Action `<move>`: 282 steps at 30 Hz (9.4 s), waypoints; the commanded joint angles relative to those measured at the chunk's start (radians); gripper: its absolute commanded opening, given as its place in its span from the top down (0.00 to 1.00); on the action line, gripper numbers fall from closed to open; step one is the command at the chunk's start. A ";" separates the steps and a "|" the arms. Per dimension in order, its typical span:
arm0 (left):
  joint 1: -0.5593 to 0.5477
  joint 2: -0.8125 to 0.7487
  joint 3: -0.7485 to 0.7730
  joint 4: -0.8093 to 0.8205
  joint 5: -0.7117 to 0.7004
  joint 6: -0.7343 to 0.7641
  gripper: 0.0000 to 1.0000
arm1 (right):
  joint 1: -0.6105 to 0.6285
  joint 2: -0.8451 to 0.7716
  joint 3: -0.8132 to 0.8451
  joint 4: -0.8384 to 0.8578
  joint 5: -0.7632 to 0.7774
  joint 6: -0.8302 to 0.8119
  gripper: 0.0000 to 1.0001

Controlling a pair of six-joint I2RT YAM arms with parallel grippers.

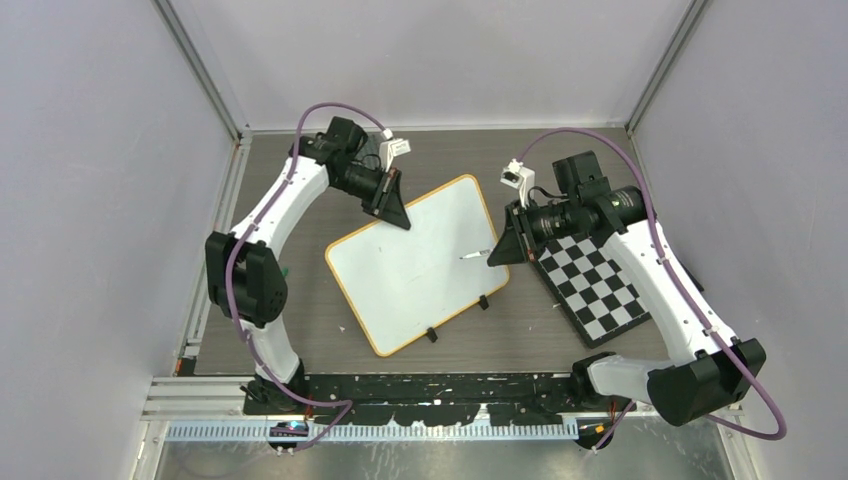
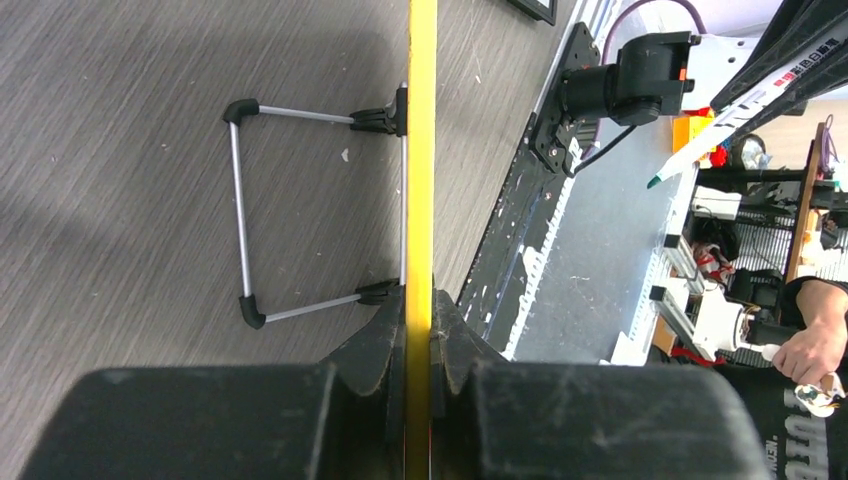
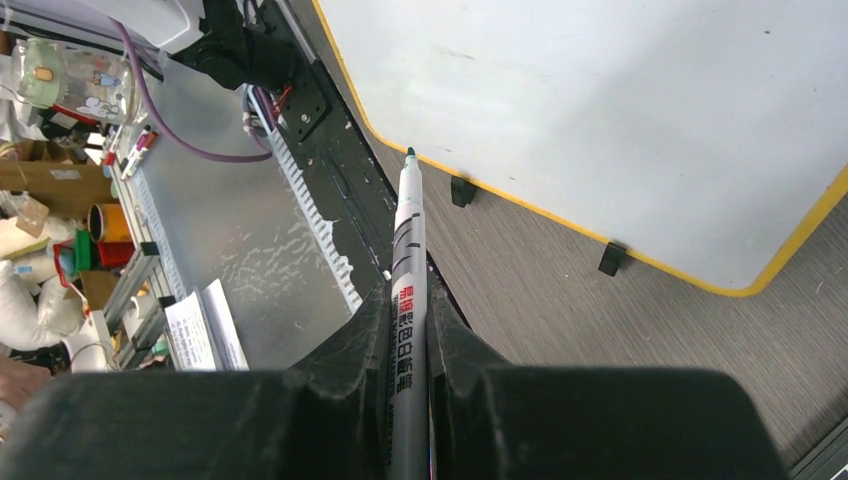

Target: Write a sentence on the whiteboard

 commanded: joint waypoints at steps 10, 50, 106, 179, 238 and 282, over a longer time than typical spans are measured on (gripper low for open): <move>0.058 -0.091 0.069 -0.120 -0.036 0.047 0.38 | 0.074 -0.019 0.030 0.031 0.038 -0.002 1.00; 0.414 -0.322 -0.305 -0.152 0.243 0.170 0.48 | 0.505 0.200 0.228 0.277 0.296 0.110 1.00; 0.363 -0.298 -0.284 -0.148 0.197 0.180 1.00 | 0.698 0.475 0.485 0.373 0.583 0.134 1.00; 0.363 -0.310 -0.298 -0.140 0.189 0.183 1.00 | 0.696 0.483 0.506 0.347 0.549 0.100 1.00; 0.363 -0.304 -0.301 -0.133 0.181 0.174 1.00 | 0.669 0.521 0.441 0.377 0.599 0.117 1.00; 0.363 -0.306 -0.304 -0.128 0.173 0.170 1.00 | 0.675 0.476 0.350 0.355 0.601 0.117 1.00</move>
